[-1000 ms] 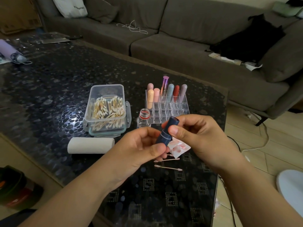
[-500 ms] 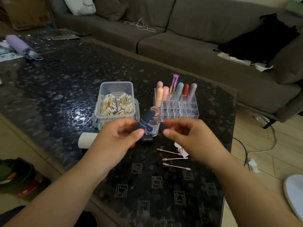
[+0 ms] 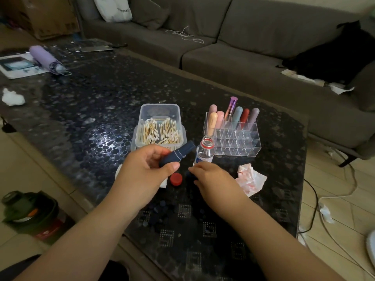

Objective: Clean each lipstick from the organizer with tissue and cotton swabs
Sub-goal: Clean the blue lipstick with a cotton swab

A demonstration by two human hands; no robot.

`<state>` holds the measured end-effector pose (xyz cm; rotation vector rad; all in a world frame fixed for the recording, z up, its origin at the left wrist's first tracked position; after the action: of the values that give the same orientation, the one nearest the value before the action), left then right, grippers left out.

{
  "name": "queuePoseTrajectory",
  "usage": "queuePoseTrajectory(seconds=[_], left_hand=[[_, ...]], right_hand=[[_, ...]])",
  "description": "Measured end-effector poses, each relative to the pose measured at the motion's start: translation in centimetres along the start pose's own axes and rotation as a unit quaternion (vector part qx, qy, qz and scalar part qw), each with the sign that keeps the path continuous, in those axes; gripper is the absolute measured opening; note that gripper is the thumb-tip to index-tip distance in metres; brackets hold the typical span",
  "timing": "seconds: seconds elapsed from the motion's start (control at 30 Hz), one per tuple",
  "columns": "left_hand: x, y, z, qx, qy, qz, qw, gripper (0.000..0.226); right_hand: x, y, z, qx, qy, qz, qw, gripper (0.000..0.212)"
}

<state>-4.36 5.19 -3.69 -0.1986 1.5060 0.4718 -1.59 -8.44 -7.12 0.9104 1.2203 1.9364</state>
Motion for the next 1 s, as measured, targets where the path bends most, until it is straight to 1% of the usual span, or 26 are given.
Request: queuePoseTrajectory(seconds=[0.03, 0.1, 0.17, 0.23, 0.3, 0.33, 0.37, 0.4, 0.43, 0.47, 0.5, 0.53, 0.63, 0.7, 0.87, 1.0], left_hand=[[0.2, 0.0, 0.0, 0.004, 0.001, 0.004, 1.000, 0.021], [0.6, 0.0, 0.1, 0.008, 0.006, 0.008, 1.000, 0.020], [0.7, 0.1, 0.2, 0.009, 0.009, 0.011, 1.000, 0.021], [0.7, 0.0, 0.1, 0.013, 0.010, 0.008, 1.000, 0.021], [0.5, -0.1, 0.0, 0.019, 0.012, 0.005, 1.000, 0.021], [0.4, -0.2, 0.0, 0.022, 0.013, 0.002, 1.000, 0.021], [0.3, -0.4, -0.1, 0.026, 0.014, -0.001, 1.000, 0.021], [0.1, -0.6, -0.2, 0.032, 0.014, -0.007, 0.999, 0.021], [-0.2, -0.9, -0.4, 0.040, 0.014, -0.016, 0.999, 0.021], [-0.6, -1.2, -0.7, 0.051, 0.013, -0.028, 0.998, 0.021], [-0.9, -1.7, -1.0, 0.062, 0.012, -0.039, 0.997, 0.021], [-1.1, -2.1, -1.3, 0.072, 0.011, -0.045, 0.996, 0.022], [-1.6, -3.2, -1.9, 0.093, 0.004, -0.044, 0.995, 0.027], [-1.7, -4.1, -2.1, 0.108, 0.000, -0.041, 0.993, 0.027], [-1.9, -6.1, -2.5, 0.126, -0.003, -0.044, 0.991, 0.025], [-2.0, -7.2, -2.8, 0.135, -0.017, -0.026, 0.990, 0.025]], right_hand=[[-0.1, -0.7, -0.1, 0.020, 0.000, -0.024, 1.000, 0.047], [-0.2, -1.4, -0.1, 0.035, 0.002, -0.052, 0.998, 0.049], [0.0, -1.3, -0.1, 0.036, 0.013, -0.064, 0.997, 0.040], [0.0, 0.0, -0.1, 0.013, -0.001, -0.013, 1.000, 0.031], [-0.7, 3.2, 0.0, -0.050, -0.061, 0.088, 0.993, 0.026], [-1.3, 5.0, -0.1, -0.085, -0.105, 0.145, 0.980, 0.023], [-2.2, 6.7, -0.4, -0.113, -0.154, 0.220, 0.956, 0.019], [-2.9, 8.1, -0.7, -0.136, -0.200, 0.315, 0.918, 0.018], [-3.6, 9.1, -1.1, -0.152, -0.233, 0.409, 0.869, 0.018], [-4.1, 10.0, -1.5, -0.162, -0.254, 0.474, 0.828, 0.018], [-4.5, 10.5, -1.8, -0.167, -0.263, 0.506, 0.804, 0.017], [-4.7, 10.9, -2.1, -0.167, -0.267, 0.518, 0.795, 0.017], [-5.2, 10.9, -2.7, -0.159, -0.271, 0.528, 0.789, 0.017], [-5.3, 10.9, -3.0, -0.153, -0.268, 0.525, 0.793, 0.018], [-5.8, 11.4, -3.7, -0.134, -0.257, 0.486, 0.825, 0.018], [-6.3, 11.7, -4.2, -0.130, -0.245, 0.422, 0.863, 0.018]])
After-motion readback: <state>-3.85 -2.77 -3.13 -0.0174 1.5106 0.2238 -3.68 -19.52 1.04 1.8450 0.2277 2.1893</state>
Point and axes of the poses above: each hand's wrist, its own z-axis towards the middle knuckle, its own y-axis out of the back of the hand, x = y × z, the point moved 10 cm from there along z, towards the middle knuckle, and after that the axes turned 13 degrees about -x, right-handed, at the moved point
